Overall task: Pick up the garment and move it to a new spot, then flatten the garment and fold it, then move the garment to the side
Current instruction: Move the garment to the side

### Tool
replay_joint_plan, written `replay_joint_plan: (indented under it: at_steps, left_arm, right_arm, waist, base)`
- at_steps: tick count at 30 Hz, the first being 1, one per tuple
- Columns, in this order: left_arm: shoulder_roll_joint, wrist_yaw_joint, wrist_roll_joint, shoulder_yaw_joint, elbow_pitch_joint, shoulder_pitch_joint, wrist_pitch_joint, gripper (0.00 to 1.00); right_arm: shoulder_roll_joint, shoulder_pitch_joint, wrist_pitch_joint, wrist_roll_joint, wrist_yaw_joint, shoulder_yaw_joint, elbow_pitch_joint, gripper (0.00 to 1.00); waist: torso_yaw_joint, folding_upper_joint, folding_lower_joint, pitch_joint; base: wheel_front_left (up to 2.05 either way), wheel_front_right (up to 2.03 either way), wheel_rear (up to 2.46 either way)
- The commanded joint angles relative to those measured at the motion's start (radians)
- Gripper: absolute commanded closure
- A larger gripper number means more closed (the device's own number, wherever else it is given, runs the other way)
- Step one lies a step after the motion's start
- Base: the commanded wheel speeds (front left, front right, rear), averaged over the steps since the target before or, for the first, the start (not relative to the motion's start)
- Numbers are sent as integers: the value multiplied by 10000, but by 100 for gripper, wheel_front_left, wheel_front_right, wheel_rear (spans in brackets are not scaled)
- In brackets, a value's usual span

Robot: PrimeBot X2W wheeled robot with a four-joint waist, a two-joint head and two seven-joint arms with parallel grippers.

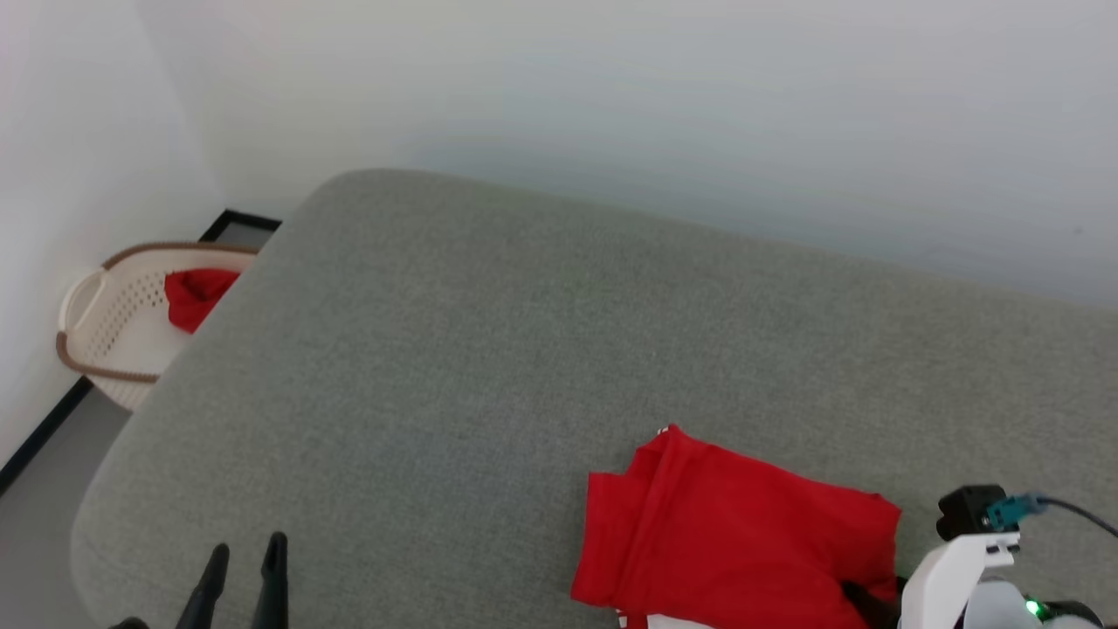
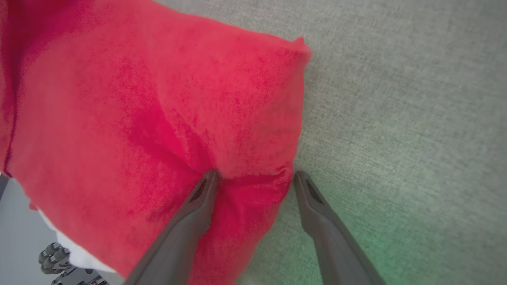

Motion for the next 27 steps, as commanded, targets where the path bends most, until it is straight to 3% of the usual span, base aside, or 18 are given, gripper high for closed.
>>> replay_joint_plan:
  at_steps: [1,5,6,7,14,27]
  left_arm:
    - [-43,-31,-34,-36,48,-163,-80,0]
    - [-138,-51,-68,-129,161,-386,-125,0]
    - [-155,-55,-86,-145,190,-426,-140,0]
    - [-172,-57,-102,-156,226,-462,-152,0]
    - [-220,-81,-104,-187,406,-555,-210,0]
    - [-126,-83,42,-363,313,-714,-246,0]
  right_arm:
    - [137,-134,297,-143,-2,-157,132,0]
    - [474,-286,1113,-337,-2,-317,343,0]
    - [545,-325,1266,-355,-1,-336,339,58]
    - [617,-361,1408,-359,-1,-399,370,100]
    - [763,-654,1913,-383,1,-641,1,100]
    - [85,-1488,2410,-494,1,-631,-1274,100]
  waist:
    - [169,0,0,342]
    - [220,0,0,582]
    - [227,0,0,630]
    - [231,0,0,660]
    - [139,0,0,740]
    - [-800,0,0,769]
  base:
    - [0,0,0]
    - [0,0,0]
    - [0,0,0]
    - [0,0,0]
    - [0,0,0]
    - [0,0,0]
